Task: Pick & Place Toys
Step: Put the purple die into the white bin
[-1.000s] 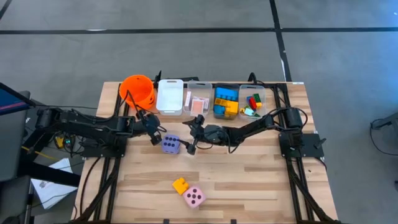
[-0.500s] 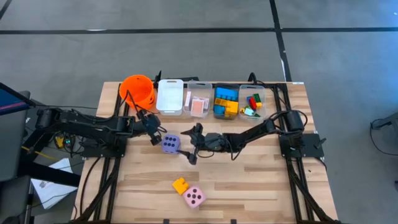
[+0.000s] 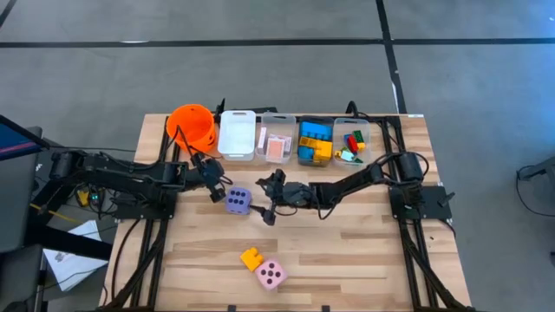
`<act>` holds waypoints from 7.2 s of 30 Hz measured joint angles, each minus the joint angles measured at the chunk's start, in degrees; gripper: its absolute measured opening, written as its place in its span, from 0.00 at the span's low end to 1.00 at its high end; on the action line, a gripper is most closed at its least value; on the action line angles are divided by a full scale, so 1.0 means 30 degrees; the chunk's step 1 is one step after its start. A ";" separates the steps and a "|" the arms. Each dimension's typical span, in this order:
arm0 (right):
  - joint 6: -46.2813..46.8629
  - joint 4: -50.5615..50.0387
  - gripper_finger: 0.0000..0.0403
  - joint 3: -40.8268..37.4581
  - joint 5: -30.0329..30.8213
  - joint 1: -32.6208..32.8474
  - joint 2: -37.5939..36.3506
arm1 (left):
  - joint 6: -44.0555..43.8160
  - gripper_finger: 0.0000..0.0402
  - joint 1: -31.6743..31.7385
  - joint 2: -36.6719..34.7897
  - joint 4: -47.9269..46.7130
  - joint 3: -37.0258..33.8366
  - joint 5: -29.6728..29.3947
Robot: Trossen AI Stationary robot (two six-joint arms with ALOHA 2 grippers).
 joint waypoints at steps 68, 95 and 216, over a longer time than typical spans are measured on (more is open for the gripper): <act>0.0656 -0.6721 0.99 0.6776 -0.2309 -0.0507 0.3457 | -0.0575 0.00 -0.0007 0.0000 -0.1428 0.0000 -0.0007; 0.0809 -0.7479 0.99 0.6768 -0.1281 -0.0725 0.3450 | -0.0582 0.00 -0.0012 0.0000 -0.1435 0.0000 0.0007; -0.2010 -0.7773 0.99 0.6754 -0.7257 -0.1345 0.3428 | -0.0990 0.00 -0.0685 0.0018 -0.0699 -0.0481 0.8131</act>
